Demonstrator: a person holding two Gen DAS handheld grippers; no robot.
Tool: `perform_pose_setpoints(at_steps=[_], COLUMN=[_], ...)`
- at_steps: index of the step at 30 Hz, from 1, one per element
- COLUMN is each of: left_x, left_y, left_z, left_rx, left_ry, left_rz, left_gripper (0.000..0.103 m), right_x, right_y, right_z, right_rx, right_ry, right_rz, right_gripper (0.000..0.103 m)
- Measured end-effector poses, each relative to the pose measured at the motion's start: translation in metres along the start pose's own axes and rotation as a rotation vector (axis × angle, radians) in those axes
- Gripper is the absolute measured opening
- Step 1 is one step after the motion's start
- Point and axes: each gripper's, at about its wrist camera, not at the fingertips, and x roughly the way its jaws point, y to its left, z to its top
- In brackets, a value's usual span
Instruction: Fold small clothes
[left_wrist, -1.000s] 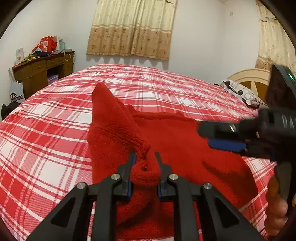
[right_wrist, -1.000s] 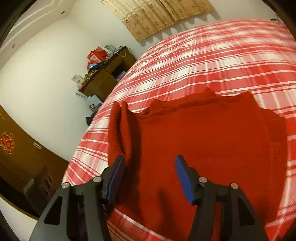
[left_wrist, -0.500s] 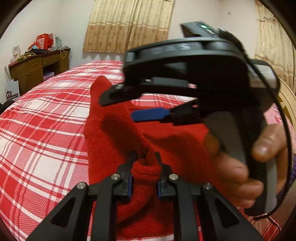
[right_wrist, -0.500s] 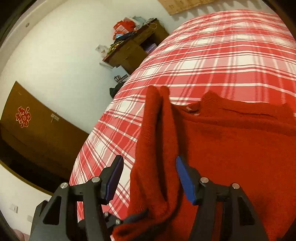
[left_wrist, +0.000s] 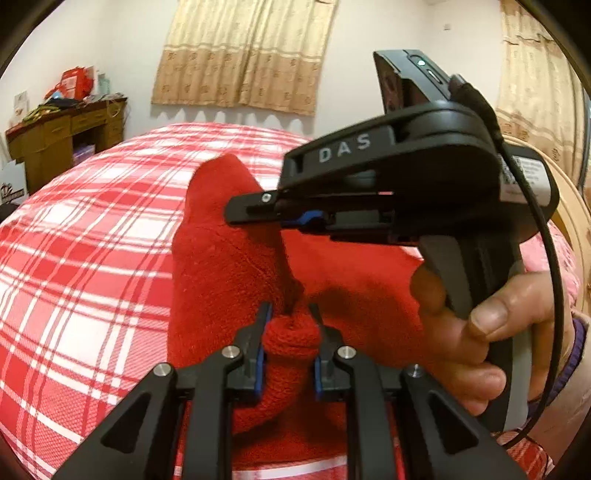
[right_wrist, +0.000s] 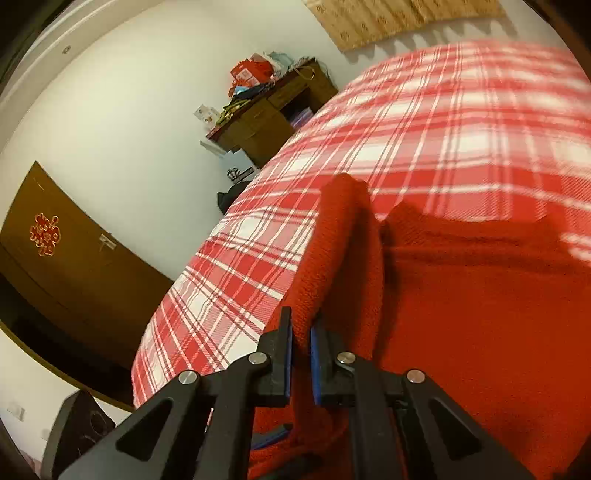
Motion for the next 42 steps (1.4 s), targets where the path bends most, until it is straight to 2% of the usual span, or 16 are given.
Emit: perform_pose_setpoints(at_steps=[5,11,16,20,26,29,31,36,38,42], left_x=[-0.001,0.01,0.022,0.03,0.038,0.043,0.044,0.034,0.02,0.0], left_y=[-0.033,-0.093,-0.134,-0.14,-0.152,-0.153,-0.151,-0.144,-0.136,-0.103], left_z=[0.009,0.013,0.01,0.008,-0.001,0.0,0.0,-0.008,-0.015,-0.023], left_rx=[0.066,0.173,0.214,0.219,0.226,0.23,0.221,0.231,0.219,0.199], left_ry=[-0.008,0.007,0.04,0.074,0.133,0.145,0.156,0.182,0.195,0.209], left_rz=[-0.056,-0.131,-0.205,-0.242,-0.259,-0.248,-0.242,-0.234,-0.236,-0.2], left_gripper=[0.019,0.019,0.019,0.019,0.019,0.019,0.019,0.021,0.023,0.024], right_x=[-0.046,-0.098,-0.135,-0.146,-0.138,-0.132,-0.126,-0.127,-0.136,-0.172], right_y=[-0.015,-0.053,-0.085,-0.111,-0.133,-0.142,-0.146,-0.147,-0.142,-0.125], right_z=[0.002,-0.003,-0.015,-0.03,-0.048,-0.054,-0.057,-0.06,-0.064,-0.087], right_rx=[-0.011,0.014,0.049,0.091,0.111,0.13,0.121,0.142,0.152,0.234], right_ry=[-0.031,-0.042,-0.061,-0.049,-0.026,-0.023,-0.013,-0.036,-0.067,-0.127], right_rz=[-0.088,-0.19,-0.254,-0.283,-0.334,-0.337,-0.373,-0.4,-0.402,-0.348], right_gripper=[0.007,0.007,0.007,0.007,0.007,0.007,0.007,0.007,0.009,0.023])
